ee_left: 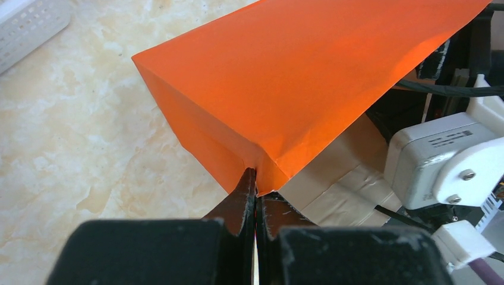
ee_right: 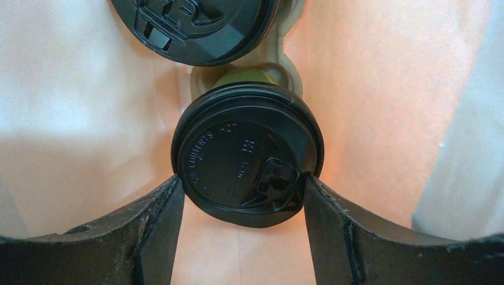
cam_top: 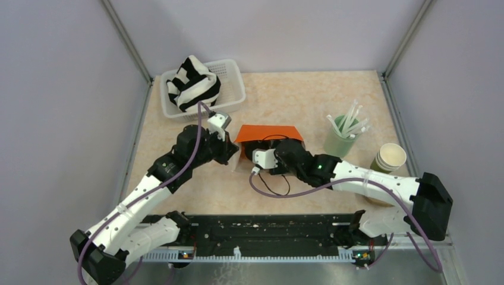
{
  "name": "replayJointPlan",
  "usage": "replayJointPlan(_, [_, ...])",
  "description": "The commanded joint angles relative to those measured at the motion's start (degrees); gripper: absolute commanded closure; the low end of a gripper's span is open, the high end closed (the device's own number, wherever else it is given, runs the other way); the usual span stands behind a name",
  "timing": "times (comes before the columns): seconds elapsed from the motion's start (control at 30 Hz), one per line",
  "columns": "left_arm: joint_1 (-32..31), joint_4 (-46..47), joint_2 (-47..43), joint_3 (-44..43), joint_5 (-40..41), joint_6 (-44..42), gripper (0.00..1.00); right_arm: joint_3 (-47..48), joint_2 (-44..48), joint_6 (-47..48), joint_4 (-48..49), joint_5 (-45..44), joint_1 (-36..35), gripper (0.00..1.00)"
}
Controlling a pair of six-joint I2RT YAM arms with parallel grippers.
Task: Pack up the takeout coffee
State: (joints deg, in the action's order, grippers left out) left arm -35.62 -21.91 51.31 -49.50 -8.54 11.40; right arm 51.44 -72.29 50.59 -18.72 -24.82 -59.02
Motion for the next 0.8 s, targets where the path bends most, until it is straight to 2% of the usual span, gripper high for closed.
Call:
replayJointPlan(0.0, [0.12, -2.53, 1.06, -3.47, 0.13, -0.59, 1.0, 3.35, -1.79, 1.26, 0.22, -3.74, 0.75, 0.64])
replayJointPlan(0.3, [0.15, -9.53, 3.53, -7.88, 3.87, -0.06, 1.0, 7.2, -3.41, 0.83, -4.34, -2.02, 0.33, 0.65])
replayJointPlan(0.47, [0.18, -10.66, 3.76, -8.4, 2.69, 0.65, 1.0, 4.72, -4.68, 3.75, 0.2, -0.42, 0.3, 0.64])
replayJointPlan(0.63, [0.19, -13.35, 4.74, -11.59, 2.24, 1.14, 1.0, 5.05, -7.98, 2.8, 1.42, 5.08, 1.0, 0.64])
replayJointPlan(0.77, [0.15, -16.22, 5.95, -14.81, 2.21, 2.38, 1.0, 9.19, -9.45, -0.9, -5.04, 11.94, 1.27, 0.64])
